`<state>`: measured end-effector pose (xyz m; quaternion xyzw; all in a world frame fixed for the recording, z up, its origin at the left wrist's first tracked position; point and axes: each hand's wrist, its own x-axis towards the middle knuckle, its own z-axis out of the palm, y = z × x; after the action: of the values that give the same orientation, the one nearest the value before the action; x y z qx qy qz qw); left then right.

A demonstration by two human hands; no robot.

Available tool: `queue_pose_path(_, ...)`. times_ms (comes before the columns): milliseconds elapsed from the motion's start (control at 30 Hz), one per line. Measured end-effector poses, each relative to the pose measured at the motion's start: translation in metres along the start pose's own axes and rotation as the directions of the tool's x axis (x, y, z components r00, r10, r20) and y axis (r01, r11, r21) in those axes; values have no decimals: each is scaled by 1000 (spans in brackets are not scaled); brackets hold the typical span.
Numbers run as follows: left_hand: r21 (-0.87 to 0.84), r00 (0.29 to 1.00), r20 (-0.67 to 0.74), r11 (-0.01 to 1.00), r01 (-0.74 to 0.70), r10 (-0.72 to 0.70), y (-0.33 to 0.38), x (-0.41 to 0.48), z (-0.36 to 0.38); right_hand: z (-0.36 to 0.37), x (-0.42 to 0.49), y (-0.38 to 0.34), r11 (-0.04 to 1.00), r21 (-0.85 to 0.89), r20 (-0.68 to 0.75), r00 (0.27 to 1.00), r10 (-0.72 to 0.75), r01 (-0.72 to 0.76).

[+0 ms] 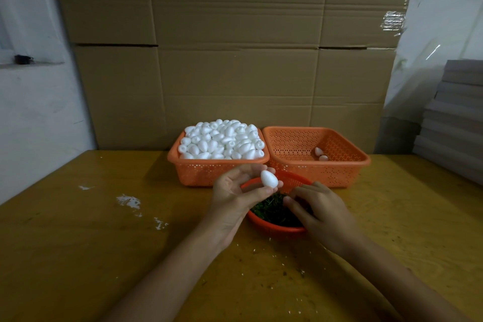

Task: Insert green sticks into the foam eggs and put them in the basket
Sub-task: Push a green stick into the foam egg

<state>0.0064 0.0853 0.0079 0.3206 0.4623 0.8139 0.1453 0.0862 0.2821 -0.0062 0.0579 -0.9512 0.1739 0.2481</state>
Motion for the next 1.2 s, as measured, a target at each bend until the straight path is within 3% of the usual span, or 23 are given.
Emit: queue_pose_path(1200, 93, 1000, 18, 995, -24, 22, -3, 1, -1, -2, -2, -4, 1000, 19, 19, 1000, 13, -13)
